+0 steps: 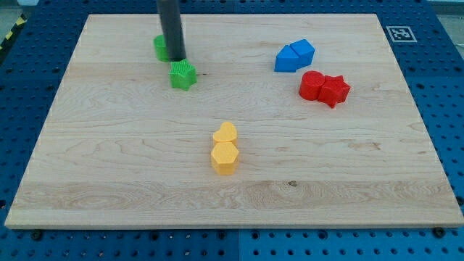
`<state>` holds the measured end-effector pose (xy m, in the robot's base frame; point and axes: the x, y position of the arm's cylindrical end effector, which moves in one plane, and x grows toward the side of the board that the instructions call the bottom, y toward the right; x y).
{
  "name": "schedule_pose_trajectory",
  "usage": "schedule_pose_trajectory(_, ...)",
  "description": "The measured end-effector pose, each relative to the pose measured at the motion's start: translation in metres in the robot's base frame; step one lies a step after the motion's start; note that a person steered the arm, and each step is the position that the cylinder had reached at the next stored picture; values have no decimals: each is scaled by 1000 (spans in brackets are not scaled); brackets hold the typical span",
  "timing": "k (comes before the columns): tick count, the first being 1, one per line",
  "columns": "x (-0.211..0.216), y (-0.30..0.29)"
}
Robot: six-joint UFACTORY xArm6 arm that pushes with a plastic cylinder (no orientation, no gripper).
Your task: Slide the green star closer to the green circle
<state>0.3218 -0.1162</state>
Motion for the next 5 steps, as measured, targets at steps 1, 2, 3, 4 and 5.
schedule_pose_trajectory(1,-3,-2)
schedule_pose_trajectory(2,-8,35)
schedule_pose_trajectory(3,-2,76)
schedule_pose_trajectory(4,28,74)
schedule_pose_trajectory(5,37,71)
